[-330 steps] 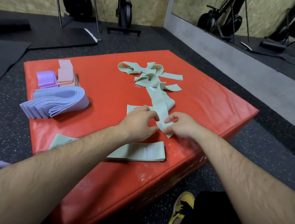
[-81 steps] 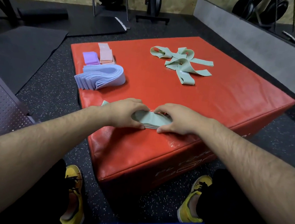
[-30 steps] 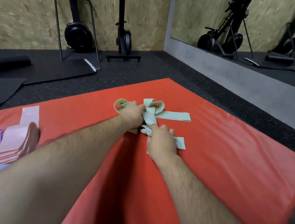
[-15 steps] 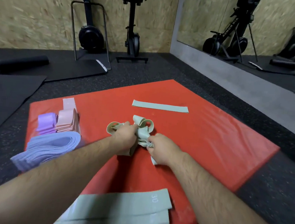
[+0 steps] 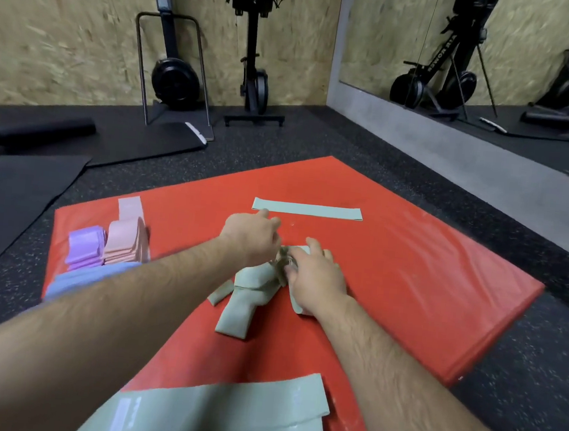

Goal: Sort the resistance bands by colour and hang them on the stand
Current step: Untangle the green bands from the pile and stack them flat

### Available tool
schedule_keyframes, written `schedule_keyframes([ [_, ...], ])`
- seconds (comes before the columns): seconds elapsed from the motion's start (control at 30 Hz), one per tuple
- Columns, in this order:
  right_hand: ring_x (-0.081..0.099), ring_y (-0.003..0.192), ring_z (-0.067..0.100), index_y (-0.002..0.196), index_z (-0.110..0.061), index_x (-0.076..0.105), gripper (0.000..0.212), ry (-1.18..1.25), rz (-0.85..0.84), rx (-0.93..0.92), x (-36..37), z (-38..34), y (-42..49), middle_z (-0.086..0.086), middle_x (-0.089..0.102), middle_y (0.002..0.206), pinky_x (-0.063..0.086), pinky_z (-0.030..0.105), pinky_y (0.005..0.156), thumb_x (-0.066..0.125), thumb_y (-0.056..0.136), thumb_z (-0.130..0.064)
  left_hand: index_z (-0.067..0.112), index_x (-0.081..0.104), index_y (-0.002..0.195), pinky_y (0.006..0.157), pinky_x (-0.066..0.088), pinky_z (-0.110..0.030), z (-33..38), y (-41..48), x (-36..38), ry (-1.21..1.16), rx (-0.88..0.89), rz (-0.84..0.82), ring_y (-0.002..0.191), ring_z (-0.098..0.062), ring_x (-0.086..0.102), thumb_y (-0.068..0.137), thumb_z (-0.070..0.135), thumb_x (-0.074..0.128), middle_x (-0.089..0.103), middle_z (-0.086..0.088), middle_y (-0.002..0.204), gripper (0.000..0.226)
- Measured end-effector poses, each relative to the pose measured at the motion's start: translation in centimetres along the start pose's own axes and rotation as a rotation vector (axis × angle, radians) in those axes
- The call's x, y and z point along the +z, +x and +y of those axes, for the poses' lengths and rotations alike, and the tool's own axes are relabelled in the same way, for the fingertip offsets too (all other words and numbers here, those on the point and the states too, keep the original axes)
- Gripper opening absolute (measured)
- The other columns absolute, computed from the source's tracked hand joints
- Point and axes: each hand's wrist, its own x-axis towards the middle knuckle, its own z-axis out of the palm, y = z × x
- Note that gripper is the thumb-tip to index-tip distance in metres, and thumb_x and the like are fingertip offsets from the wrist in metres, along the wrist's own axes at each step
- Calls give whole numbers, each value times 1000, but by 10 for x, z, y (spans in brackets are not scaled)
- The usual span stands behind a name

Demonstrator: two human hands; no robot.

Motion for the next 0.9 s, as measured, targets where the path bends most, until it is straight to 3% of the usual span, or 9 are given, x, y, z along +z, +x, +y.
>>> schedule_keyframes([
  [0.13,43,128,29,134,-36,49,32,52,3,26,11,4,25,-1,37,148,40,43,100,42,103,-38,24,50,137,96,41,-42,-12,61,30,-8,-29,-117,119,-29,50,99,32,38,48,-6,134,40],
  [0.27,46,125,28,129,-31,50,29,68,50,14,22,10,46,-3,41,145,40,40,96,42,103,-38,33,43,145,107,35,-45,-30,118,65,-101,-137,-162,132,-33,40,100,38,39,39,-6,149,45],
  [0.4,49,119,26,135,-31,46,33,26,75,26,37,11,56,-5,45,139,37,39,93,37,104,-40,44,29,151,116,21,-52,-44,153,93,-266,-233,-266,147,-39,21,97,60,40,17,-4,164,57],
  [0.53,50,116,25,129,-29,47,29,-7,98,31,40,12,61,-6,48,133,37,39,92,40,103,-40,31,48,140,106,33,-47,-50,163,100,-229,-251,-168,132,-33,38,96,61,45,43,-7,141,53],
  [0.67,47,124,29,129,-29,50,31,23,53,55,34,12,58,-2,42,145,37,41,99,42,102,-41,7,57,116,92,43,-42,-49,152,97,-317,-177,-102,114,-37,53,98,42,53,55,-17,121,39],
  [0.73,43,129,31,131,-27,51,35,38,37,60,27,7,54,1,35,152,37,42,102,43,101,-45,5,56,106,86,43,-41,-48,136,87,-360,-100,-70,107,-36,56,100,33,51,57,-18,114,29],
  [0.83,45,127,33,129,-23,51,41,100,163,53,11,-3,45,4,34,151,41,44,99,49,97,-50,8,52,104,82,45,-42,-47,101,56,-357,-6,9,101,-34,56,100,32,50,55,-15,109,25],
  [0.9,43,129,31,139,-24,44,52,127,273,19,-3,-12,39,2,29,155,43,45,98,55,94,-47,10,51,117,86,47,-44,-47,73,29,-382,73,58,106,-33,56,100,36,51,56,-12,115,31],
])
